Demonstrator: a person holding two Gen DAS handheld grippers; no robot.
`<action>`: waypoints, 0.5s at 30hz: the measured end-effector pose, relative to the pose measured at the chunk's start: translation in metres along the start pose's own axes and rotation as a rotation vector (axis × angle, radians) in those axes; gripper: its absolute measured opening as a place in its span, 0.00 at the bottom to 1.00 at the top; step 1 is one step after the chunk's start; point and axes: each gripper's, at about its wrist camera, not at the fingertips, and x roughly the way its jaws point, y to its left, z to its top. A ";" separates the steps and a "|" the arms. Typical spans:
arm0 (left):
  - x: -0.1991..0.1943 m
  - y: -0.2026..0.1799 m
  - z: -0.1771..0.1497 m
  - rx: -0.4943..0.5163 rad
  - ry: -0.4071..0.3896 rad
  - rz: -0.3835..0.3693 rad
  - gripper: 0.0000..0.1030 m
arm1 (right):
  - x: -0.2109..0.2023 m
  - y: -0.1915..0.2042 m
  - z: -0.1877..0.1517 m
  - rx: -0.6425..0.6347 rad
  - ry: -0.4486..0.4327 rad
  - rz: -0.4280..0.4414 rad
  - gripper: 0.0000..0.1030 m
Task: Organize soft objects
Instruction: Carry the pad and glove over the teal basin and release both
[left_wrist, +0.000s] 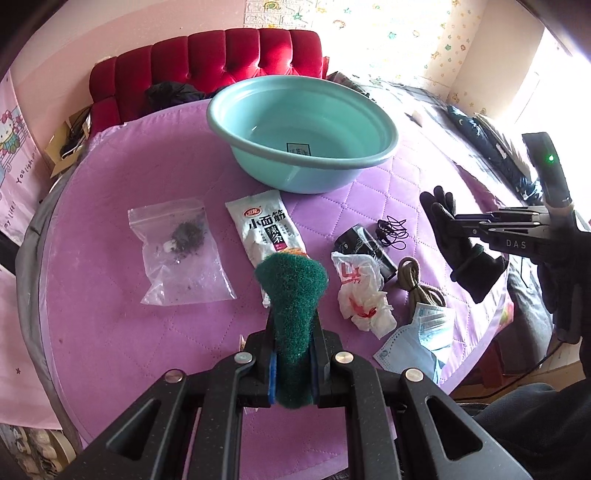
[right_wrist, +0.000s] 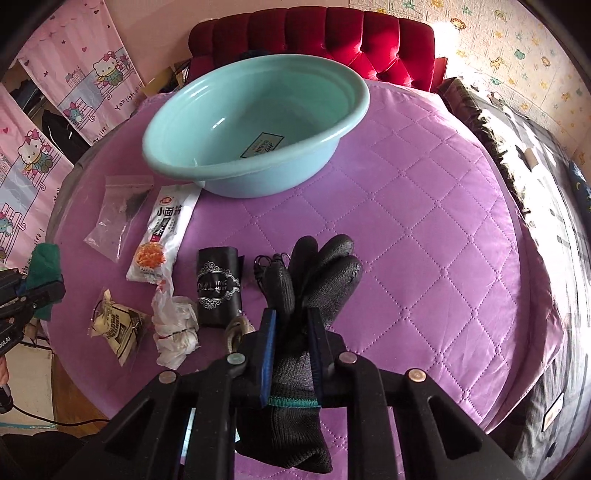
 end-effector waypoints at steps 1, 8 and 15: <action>0.001 -0.002 0.003 0.010 0.001 0.001 0.12 | -0.005 0.000 0.002 -0.001 -0.006 0.003 0.16; -0.003 -0.015 0.028 0.066 -0.015 -0.031 0.12 | -0.019 0.012 0.027 -0.026 -0.053 0.002 0.16; -0.003 -0.024 0.059 0.086 -0.028 -0.051 0.12 | -0.029 0.019 0.057 -0.039 -0.076 0.001 0.16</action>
